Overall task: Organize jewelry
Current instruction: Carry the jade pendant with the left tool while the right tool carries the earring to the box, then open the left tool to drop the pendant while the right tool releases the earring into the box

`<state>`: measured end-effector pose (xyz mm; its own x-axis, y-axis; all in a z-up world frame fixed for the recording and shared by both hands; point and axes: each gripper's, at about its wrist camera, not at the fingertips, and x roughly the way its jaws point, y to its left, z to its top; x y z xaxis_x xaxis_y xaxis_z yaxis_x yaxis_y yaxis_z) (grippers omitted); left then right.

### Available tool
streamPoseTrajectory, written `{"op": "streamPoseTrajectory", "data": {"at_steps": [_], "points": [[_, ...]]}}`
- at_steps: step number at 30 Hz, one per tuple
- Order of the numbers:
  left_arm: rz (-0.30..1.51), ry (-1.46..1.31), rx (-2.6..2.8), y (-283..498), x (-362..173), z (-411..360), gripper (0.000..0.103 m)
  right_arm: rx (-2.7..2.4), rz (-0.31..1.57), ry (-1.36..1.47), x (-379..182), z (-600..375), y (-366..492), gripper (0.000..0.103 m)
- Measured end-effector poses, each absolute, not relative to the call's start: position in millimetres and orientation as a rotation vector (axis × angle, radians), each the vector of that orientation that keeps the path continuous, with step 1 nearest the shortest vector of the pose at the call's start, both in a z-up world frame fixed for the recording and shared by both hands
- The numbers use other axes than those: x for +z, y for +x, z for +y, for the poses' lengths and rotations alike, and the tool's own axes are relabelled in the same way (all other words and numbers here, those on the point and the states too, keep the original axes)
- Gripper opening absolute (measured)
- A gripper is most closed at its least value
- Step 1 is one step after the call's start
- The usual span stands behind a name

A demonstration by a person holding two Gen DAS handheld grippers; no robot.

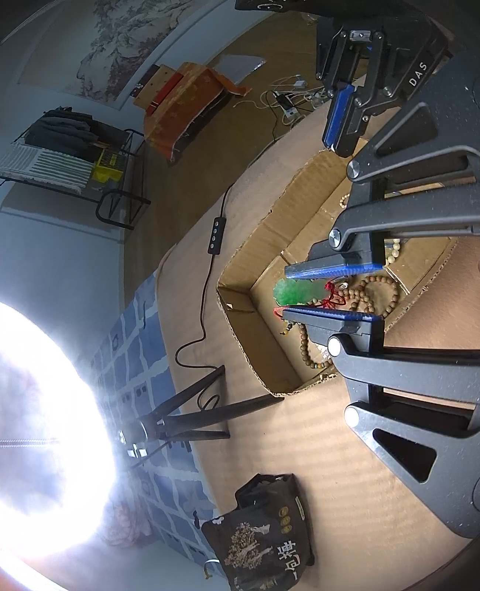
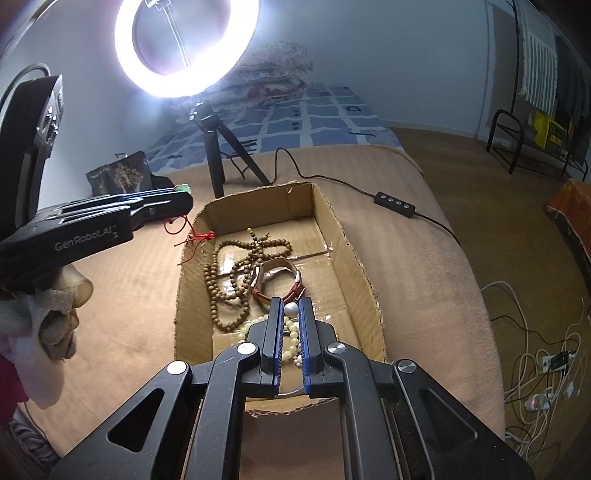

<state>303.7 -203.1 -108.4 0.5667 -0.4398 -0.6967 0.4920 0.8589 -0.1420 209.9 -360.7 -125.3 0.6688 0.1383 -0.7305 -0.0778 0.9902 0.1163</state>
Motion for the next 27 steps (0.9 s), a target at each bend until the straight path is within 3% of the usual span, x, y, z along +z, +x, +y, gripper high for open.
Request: {"op": "streamPoseTrajectory", "data": {"at_steps": [19, 20, 21, 23, 27], "points": [[0.778, 0.084, -0.510, 306.2, -101.3, -205.4, 0.014, 0.124, 0.828, 0.073, -128.8, -360.2, 209.7, 0.007], [0.777, 0.087, -0.507, 306.0, -100.9, -204.9, 0.015, 0.120, 0.828, 0.068, -128.7, -360.1, 209.3, 0.011], [0.776, 0.089, -0.504, 305.9, -100.5, -204.6, 0.023, 0.119, 0.827, 0.065, -128.8, -360.1, 209.2, 0.015], [0.770, 0.085, -0.500, 306.0, -99.6, -202.3, 0.034, 0.115, 0.822, 0.064, -128.3, -360.2, 208.9, 0.034], [0.768, 0.084, -0.493, 305.6, -98.9, -199.4, 0.034, 0.094, 0.806, 0.058, -125.0, -359.5, 207.4, 0.050]]}}
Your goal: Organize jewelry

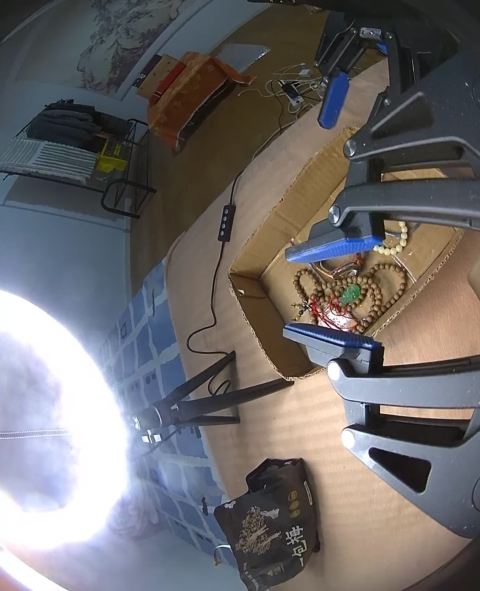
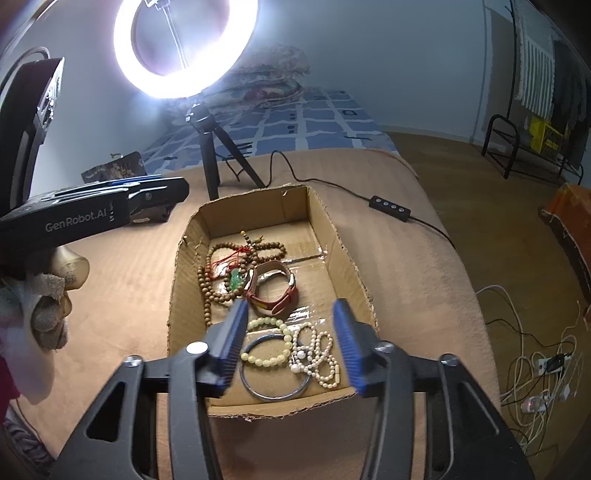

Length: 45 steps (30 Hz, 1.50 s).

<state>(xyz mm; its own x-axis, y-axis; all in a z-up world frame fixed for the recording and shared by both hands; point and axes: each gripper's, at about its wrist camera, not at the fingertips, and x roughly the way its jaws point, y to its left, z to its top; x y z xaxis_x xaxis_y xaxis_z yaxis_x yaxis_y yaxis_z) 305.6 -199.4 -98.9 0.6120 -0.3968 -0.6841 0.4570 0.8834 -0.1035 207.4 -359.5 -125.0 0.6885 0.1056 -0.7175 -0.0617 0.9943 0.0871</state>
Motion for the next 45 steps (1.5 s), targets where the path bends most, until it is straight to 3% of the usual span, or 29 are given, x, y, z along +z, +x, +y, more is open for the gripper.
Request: {"op": "streamPoseTrajectory", "data": {"at_steps": [8, 31, 35, 43, 45], "points": [[0.757, 0.078, -0.484, 299, -93, -190, 0.034, 0.077, 0.804, 0.042, -123, -356, 205, 0.055], [0.636, 0.050, -0.463, 217, -27, -141, 0.034, 0.036, 0.674, -0.046, -59, -334, 151, 0.056], [0.606, 0.056, -0.455, 193, -16, -131, 0.034, 0.017, 0.643, -0.048, -48, -333, 136, 0.065], [0.577, 0.084, -0.448, 146, -8, -112, 0.034, -0.005, 0.570, -0.062, -28, -324, 105, 0.069], [0.566, 0.098, -0.442, 136, -7, -108, 0.043, -0.005, 0.555, -0.057, -25, -322, 99, 0.072]]}}
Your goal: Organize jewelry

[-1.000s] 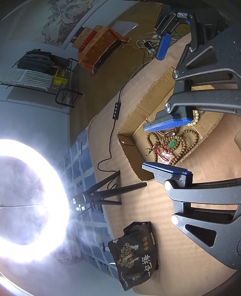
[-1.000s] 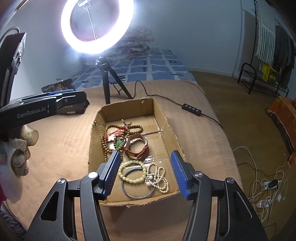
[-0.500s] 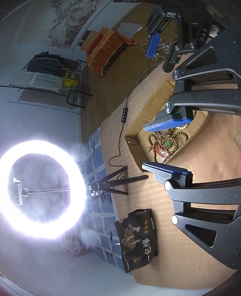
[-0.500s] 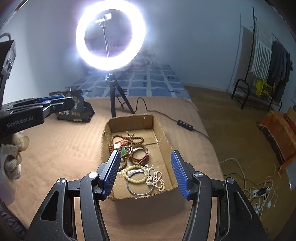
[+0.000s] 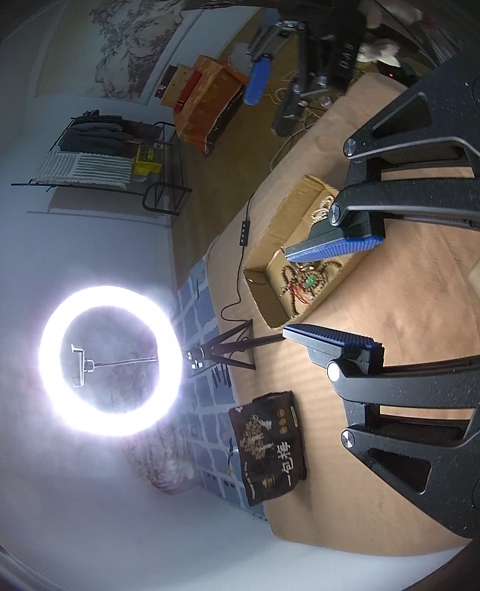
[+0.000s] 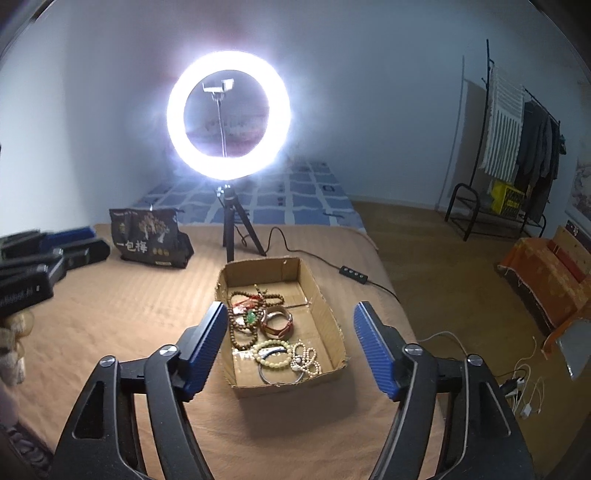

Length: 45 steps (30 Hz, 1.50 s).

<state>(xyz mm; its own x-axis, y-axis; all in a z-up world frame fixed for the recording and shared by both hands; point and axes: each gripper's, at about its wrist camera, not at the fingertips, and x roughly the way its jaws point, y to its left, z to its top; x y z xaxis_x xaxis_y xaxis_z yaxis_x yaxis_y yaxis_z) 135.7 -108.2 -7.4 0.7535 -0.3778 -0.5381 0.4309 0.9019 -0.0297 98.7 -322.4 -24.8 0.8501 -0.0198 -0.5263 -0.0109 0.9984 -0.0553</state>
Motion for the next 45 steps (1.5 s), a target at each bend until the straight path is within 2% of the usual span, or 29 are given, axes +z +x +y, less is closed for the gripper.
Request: {"op": "streamPoseTrajectory", "data": {"at_steps": [2, 4, 7, 12, 16, 27, 45], "points": [[0.548, 0.101, -0.435, 124, -9, -103, 0.047, -0.006, 0.542, -0.051, -23, -320, 92, 0.073], [0.542, 0.097, -0.437, 115, -11, -98, 0.048, -0.017, 0.538, -0.051, -24, -317, 87, 0.079], [0.533, 0.096, -0.440, 106, -14, -95, 0.048, -0.028, 0.534, -0.054, -29, -313, 82, 0.080], [0.504, 0.098, -0.446, 91, -14, -91, 0.074, -0.041, 0.533, -0.077, -34, -305, 77, 0.080], [0.497, 0.108, -0.456, 84, -14, -88, 0.077, -0.052, 0.525, -0.104, -35, -302, 75, 0.080], [0.457, 0.143, -0.429, 70, -12, -82, 0.102, -0.072, 0.498, -0.087, -33, -302, 72, 0.082], [0.473, 0.166, -0.395, 71, -20, -78, 0.103, -0.096, 0.498, -0.109, -34, -299, 71, 0.083]]}}
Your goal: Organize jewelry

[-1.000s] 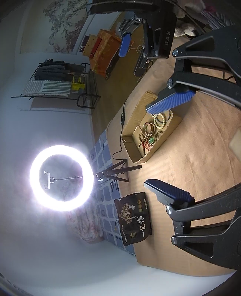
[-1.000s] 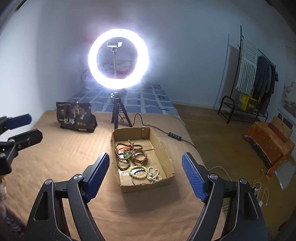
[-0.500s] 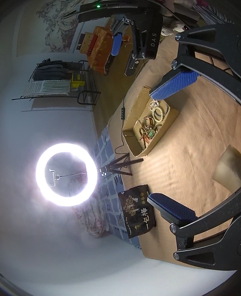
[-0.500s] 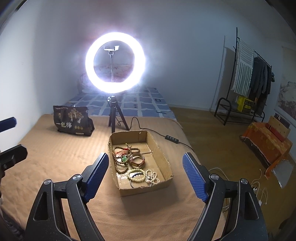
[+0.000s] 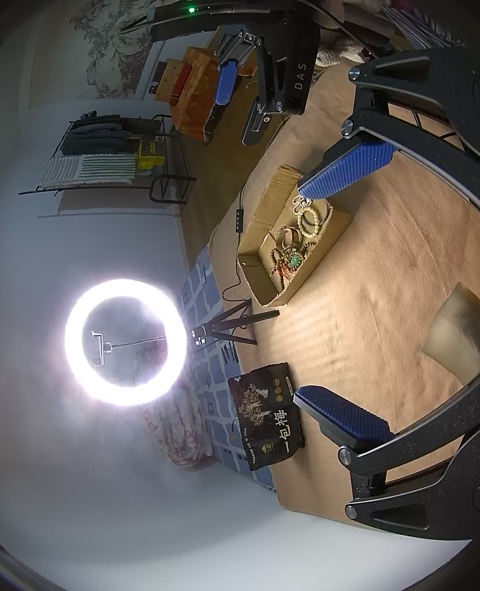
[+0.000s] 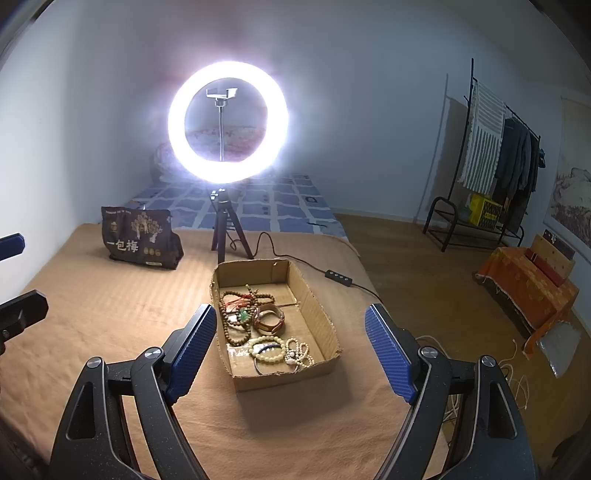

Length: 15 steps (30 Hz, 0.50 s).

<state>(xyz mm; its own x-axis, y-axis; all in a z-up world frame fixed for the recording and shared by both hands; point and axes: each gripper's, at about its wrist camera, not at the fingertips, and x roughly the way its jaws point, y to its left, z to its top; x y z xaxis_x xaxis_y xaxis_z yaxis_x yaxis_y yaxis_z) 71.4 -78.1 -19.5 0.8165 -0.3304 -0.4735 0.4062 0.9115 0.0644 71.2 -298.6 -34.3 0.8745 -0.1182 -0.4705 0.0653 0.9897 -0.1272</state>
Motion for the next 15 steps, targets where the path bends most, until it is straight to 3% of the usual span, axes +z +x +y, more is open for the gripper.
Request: {"op": "streamPoseTrajectory", "data": {"at_steps": [15], "points": [[0.474, 0.161, -0.395, 70.8, -19.1, -77.1, 0.103, -0.098, 0.502, -0.106, -36.1, -302.3, 71.3, 0.083]]}}
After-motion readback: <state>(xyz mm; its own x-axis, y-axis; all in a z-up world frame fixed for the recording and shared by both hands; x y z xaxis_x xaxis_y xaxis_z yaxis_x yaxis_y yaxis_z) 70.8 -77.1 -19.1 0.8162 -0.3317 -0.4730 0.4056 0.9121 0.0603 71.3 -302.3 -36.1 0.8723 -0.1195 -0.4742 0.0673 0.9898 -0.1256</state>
